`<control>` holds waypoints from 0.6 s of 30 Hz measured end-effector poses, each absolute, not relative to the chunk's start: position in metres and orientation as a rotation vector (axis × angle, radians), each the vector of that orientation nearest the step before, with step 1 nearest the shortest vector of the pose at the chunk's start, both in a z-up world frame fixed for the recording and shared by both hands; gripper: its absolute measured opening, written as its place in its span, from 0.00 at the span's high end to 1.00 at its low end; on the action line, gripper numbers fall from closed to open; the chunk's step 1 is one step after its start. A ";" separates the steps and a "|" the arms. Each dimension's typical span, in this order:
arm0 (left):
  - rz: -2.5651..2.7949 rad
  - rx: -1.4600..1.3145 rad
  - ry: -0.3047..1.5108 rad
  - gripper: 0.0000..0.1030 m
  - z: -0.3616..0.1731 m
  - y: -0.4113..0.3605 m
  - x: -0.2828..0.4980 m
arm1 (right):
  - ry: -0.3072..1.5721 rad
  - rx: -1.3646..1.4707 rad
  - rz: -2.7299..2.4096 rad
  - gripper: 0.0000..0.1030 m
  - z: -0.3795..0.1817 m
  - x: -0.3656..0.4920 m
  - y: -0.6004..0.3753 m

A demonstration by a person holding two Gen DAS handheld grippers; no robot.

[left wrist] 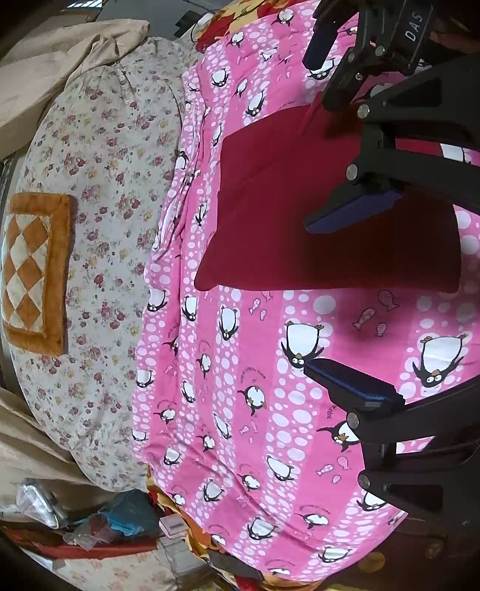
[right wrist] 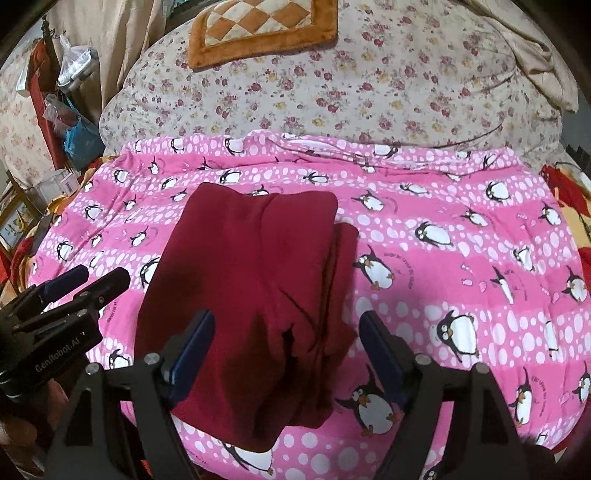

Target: Fold small clothes

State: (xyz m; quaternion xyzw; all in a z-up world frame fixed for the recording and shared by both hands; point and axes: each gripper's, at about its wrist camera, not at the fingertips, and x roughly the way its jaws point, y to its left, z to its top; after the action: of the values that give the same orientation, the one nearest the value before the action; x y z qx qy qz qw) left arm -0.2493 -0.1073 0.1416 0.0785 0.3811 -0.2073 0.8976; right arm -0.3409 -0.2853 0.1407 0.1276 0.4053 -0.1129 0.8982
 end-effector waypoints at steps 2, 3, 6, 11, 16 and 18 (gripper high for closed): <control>-0.432 0.162 0.795 0.51 0.140 -0.108 -0.248 | 0.842 0.261 -0.235 0.19 0.140 -0.340 -0.285; -0.430 0.163 0.797 0.51 0.140 -0.108 -0.248 | 0.845 0.264 -0.235 0.19 0.139 -0.339 -0.286; -0.428 0.165 0.809 0.51 0.137 -0.109 -0.246 | 0.853 0.271 -0.234 0.18 0.136 -0.339 -0.286; -0.427 0.163 0.822 0.51 0.133 -0.111 -0.244 | 0.868 0.276 -0.228 0.18 0.132 -0.336 -0.287; -0.431 0.163 0.824 0.51 0.131 -0.112 -0.244 | 0.875 0.278 -0.228 0.18 0.130 -0.334 -0.287; -0.434 0.164 0.829 0.51 0.130 -0.113 -0.243 | 0.879 0.276 -0.227 0.18 0.129 -0.333 -0.286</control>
State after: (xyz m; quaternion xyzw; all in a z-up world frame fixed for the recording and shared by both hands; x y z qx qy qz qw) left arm -0.2429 -0.1128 0.1305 0.0789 0.3992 -0.2091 0.8892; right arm -0.3329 -0.2863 0.1293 0.1328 0.4232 -0.1093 0.8896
